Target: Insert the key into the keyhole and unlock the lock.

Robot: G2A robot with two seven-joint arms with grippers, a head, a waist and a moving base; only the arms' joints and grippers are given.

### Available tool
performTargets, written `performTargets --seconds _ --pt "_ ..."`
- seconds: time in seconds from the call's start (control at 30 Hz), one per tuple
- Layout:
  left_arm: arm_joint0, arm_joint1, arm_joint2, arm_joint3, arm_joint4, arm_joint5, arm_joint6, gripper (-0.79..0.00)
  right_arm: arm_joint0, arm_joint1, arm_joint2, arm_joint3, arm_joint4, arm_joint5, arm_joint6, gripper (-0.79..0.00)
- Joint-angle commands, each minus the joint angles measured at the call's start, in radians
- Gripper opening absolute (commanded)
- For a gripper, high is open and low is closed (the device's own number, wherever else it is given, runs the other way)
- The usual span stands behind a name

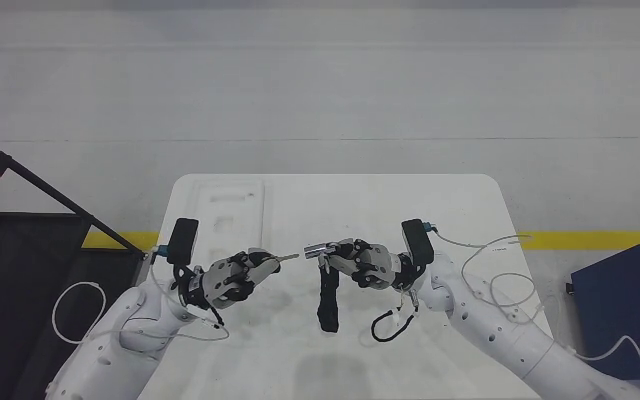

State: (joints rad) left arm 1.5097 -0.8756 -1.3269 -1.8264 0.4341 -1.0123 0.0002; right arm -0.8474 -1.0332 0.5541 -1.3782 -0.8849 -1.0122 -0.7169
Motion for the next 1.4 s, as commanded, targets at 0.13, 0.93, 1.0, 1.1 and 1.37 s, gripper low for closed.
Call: performTargets --seconds 0.13,0.93,1.0,1.1,1.37 --pt "-0.005 -0.002 0.005 0.005 -0.005 0.0 -0.008 -0.785 0.0 0.0 0.0 0.0 0.0 0.0 0.0 -0.785" --pt "-0.032 -0.018 0.028 0.021 -0.008 0.0 -0.005 -0.785 0.0 0.0 0.0 0.0 0.0 0.0 0.0 -0.785" --pt "-0.032 -0.019 0.029 0.023 -0.011 0.0 -0.006 -0.785 0.0 0.0 0.0 0.0 0.0 0.0 0.0 -0.785" --pt "-0.032 -0.019 0.028 0.025 -0.011 0.0 -0.01 -0.785 0.0 0.0 0.0 0.0 0.0 0.0 0.0 -0.785" --pt "-0.031 -0.022 0.03 0.024 -0.015 0.0 -0.019 -0.785 0.0 0.0 0.0 0.0 0.0 0.0 0.0 -0.785"
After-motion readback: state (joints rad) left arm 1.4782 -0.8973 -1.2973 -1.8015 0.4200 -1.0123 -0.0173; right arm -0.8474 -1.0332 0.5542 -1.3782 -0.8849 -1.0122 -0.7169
